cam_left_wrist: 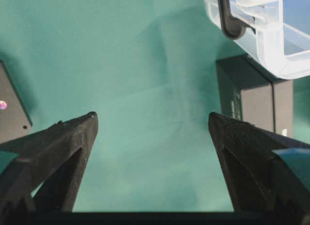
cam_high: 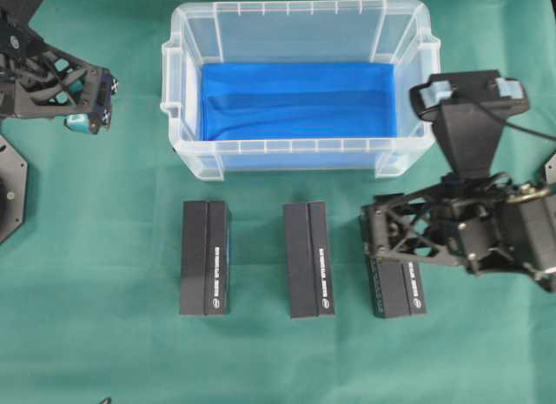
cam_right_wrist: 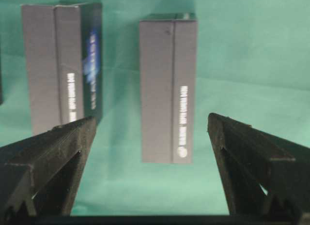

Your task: Take out the box from the case.

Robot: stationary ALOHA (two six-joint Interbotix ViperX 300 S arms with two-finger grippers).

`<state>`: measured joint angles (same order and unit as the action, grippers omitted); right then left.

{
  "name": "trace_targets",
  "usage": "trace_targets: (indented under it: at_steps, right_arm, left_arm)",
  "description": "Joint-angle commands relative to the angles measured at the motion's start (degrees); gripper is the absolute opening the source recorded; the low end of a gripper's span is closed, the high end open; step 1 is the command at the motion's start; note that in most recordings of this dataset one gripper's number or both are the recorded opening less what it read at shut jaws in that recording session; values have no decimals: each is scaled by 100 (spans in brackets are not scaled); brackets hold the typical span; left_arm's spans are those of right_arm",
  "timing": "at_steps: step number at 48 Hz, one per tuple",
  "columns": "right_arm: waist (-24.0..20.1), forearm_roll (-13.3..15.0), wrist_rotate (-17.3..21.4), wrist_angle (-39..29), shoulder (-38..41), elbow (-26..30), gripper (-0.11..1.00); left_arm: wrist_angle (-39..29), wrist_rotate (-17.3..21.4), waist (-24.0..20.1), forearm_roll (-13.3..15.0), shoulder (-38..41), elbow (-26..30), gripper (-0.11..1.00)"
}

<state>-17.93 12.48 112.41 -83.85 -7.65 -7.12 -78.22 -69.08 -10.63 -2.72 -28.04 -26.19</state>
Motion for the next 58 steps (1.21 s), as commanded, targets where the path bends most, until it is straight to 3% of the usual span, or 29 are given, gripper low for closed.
trace_targets:
  at_steps: [1, 21, 38, 47, 58]
  right_arm:
    - [-105, -26, 53, -9, -334, -132, 90]
    - [-589, -149, 299, -114, -1573, -1257, 90]
    - [-765, -105, 290, -229, -1942, -1477, 90]
    - [-545, -79, 185, -246, -2004, -1547, 90]
    - [281, -70, -554, -246, -2417, -1846, 90]
  left_arm:
    - [9, -9, 18, -9, -44, 149, 97]
    - [18, -26, 18, -18, -79, 123, 97]
    - [237, -26, 18, -35, -79, 123, 97]
    - [299, -132, 18, -44, -88, 114, 97]
    - [299, -167, 9, -44, -97, 114, 97]
